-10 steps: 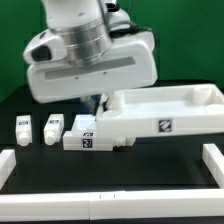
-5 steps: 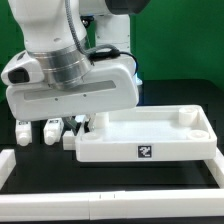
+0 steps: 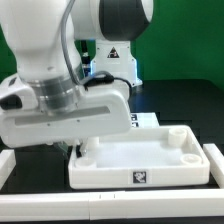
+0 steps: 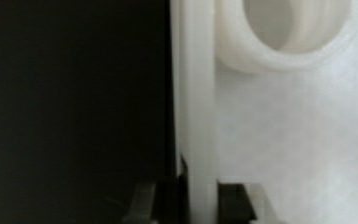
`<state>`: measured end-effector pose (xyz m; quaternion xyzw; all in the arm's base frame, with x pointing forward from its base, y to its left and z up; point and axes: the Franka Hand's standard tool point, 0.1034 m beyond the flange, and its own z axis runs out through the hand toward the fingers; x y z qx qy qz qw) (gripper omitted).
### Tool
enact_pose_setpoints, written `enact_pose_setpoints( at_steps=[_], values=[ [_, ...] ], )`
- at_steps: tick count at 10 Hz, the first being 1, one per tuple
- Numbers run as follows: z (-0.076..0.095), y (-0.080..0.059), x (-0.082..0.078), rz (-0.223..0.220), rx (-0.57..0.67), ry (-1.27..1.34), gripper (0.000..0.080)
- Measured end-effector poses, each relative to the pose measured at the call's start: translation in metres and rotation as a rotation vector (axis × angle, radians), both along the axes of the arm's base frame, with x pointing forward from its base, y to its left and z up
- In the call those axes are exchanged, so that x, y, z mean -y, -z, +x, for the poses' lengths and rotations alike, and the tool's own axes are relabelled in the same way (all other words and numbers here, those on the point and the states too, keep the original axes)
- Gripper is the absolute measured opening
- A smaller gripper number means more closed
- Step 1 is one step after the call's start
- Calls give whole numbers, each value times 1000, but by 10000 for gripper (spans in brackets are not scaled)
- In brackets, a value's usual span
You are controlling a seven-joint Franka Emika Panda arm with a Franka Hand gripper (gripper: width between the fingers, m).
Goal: Assemble desk
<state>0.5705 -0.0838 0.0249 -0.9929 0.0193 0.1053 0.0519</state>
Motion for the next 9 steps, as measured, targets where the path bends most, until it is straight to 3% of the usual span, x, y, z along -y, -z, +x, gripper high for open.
enact_pose_setpoints(
  at_steps=[2,4,9],
  values=[
    [5,13,-15,-20,12,24,54],
    [12,13,-15,-55,28,29,54],
    [19,13,-15,-97,45,22,54]
  ],
)
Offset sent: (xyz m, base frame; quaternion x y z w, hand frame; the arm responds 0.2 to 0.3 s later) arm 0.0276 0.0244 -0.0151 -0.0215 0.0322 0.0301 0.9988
